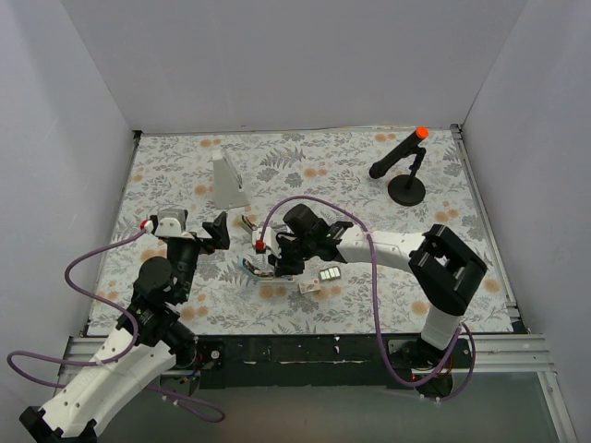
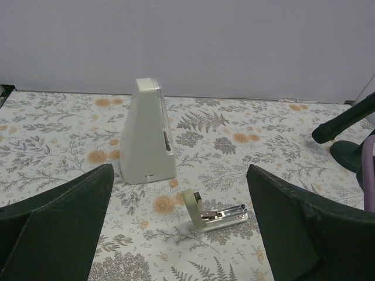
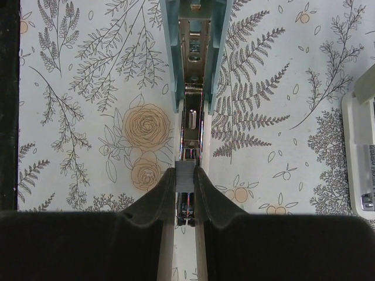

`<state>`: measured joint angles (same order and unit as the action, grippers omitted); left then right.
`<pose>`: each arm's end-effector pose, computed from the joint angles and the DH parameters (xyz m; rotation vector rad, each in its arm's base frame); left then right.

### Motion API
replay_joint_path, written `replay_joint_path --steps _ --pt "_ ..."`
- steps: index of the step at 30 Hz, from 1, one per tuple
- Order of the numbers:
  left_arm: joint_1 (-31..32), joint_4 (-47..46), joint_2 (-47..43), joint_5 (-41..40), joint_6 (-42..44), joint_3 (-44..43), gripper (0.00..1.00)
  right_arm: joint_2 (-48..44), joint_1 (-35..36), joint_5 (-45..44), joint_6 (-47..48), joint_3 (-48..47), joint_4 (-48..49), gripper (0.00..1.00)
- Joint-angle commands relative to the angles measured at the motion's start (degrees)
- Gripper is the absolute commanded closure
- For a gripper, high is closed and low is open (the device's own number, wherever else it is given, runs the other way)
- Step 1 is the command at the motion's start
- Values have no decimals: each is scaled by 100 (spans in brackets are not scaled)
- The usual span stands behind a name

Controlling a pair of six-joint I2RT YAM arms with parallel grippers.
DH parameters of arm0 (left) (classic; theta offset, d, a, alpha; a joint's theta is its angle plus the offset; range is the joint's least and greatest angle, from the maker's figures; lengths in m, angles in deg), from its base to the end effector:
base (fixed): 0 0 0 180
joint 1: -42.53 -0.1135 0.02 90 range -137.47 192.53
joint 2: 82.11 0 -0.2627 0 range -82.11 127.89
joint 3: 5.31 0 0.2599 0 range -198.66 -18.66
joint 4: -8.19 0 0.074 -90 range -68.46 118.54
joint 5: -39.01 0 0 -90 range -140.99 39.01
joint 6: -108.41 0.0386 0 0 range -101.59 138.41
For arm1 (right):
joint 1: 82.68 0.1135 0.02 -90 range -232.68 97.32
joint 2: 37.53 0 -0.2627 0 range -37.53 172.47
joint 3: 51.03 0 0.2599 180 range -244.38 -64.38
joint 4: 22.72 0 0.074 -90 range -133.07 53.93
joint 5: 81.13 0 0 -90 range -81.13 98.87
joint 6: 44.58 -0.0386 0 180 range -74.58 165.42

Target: Load the staples into the stapler

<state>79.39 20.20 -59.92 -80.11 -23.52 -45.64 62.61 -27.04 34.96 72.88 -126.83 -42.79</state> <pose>0.1160 -0.0635 0.3051 -0.4869 1.4417 -0.7393 0.2008 0.3238 0.1889 -1.7416 1.6177 0.7737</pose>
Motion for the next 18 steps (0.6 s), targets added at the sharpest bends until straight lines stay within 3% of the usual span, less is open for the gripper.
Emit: replay_joint_path --steps 1,18 --pt "-30 -41 48 47 71 44 2 76 26 81 128 -91 162 91" --pt "-39 -41 83 56 71 35 2 102 26 -69 207 -83 163 92"
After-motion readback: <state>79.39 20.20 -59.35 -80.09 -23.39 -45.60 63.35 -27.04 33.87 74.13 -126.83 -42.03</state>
